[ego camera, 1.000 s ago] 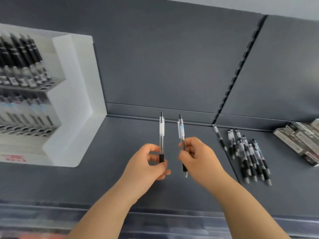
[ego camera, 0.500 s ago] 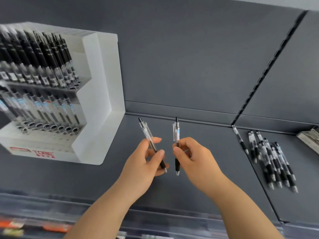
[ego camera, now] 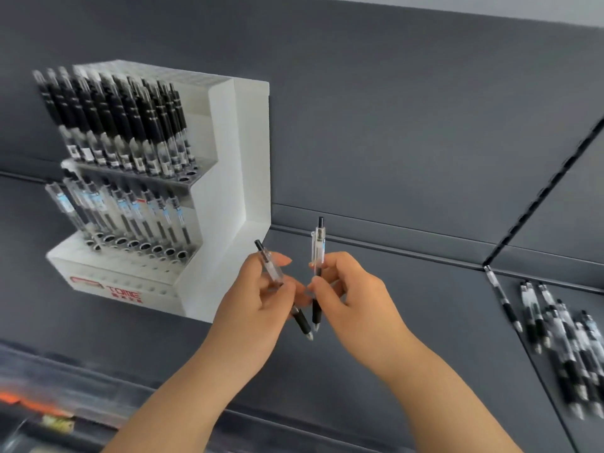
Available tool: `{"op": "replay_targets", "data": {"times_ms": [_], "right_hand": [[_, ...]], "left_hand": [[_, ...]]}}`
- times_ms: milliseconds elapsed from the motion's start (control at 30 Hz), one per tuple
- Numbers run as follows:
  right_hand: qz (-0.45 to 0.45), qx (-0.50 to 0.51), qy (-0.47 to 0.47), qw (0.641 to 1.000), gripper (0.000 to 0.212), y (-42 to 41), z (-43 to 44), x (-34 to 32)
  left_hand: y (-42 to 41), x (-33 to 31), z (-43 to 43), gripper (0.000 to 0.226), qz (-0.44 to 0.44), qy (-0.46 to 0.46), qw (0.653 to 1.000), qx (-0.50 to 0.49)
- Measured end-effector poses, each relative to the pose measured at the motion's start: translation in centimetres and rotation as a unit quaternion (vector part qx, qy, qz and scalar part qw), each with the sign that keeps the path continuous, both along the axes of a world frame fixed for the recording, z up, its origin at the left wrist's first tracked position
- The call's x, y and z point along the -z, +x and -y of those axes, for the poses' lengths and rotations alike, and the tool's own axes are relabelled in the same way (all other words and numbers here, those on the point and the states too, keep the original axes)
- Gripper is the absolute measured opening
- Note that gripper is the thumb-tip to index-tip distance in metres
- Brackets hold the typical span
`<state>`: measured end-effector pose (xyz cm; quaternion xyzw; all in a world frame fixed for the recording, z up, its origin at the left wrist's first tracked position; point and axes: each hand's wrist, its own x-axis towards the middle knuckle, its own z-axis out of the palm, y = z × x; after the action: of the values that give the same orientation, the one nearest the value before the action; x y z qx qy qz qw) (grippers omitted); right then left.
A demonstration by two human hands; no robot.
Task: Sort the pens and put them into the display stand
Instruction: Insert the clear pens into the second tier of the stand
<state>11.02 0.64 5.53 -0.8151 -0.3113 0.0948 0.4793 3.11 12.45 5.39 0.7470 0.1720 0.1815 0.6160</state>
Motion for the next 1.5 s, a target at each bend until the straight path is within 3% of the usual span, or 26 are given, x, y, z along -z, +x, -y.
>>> {"op": "replay_targets", "data": {"times_ms": [167, 433, 600, 700, 867, 1000, 1333, 1500], "right_hand": [[0.026, -0.006, -0.003, 1.000, 0.007, -1.7, -5.2, -1.4], [0.045, 0.093, 0.064, 0.993, 0.003, -4.9, -14.5, -3.0], [0.055, 0.131, 0.092, 0.986, 0.022, -7.0, -19.1, -3.3], [0.051, 0.148, 0.095, 0.983, 0.019, -8.1, -21.2, -3.7], [0.075, 0.150, 0.090, 0.982, 0.012, -8.8, -23.7, -4.7], [0.112, 0.145, 0.064, 0.981, 0.020, -8.8, -25.4, -5.0], [0.135, 0.135, 0.033, 0.981, 0.027, -8.9, -28.1, -4.6], [0.155, 0.132, 0.000, 0.979, 0.015, -8.6, -28.8, -4.4]], "left_hand": [[-1.6, -0.8, -5.5, 0.008, 0.017, 0.039, 0.999, -0.008], [-4.6, -3.5, -16.7, 0.024, 0.066, 0.098, 0.992, 0.035], [-6.2, -4.0, -22.2, 0.021, 0.081, 0.127, 0.986, 0.076], [-6.8, -4.9, -24.7, 0.017, 0.088, 0.133, 0.983, 0.085], [-7.4, -6.3, -28.1, 0.009, 0.092, 0.214, 0.970, 0.062], [-7.4, -6.3, -30.1, 0.032, 0.111, 0.210, 0.970, 0.043], [-6.6, -5.7, -32.5, 0.031, 0.097, 0.273, 0.955, 0.054], [-6.3, -5.6, -32.9, 0.034, 0.100, 0.301, 0.945, 0.075]]}}
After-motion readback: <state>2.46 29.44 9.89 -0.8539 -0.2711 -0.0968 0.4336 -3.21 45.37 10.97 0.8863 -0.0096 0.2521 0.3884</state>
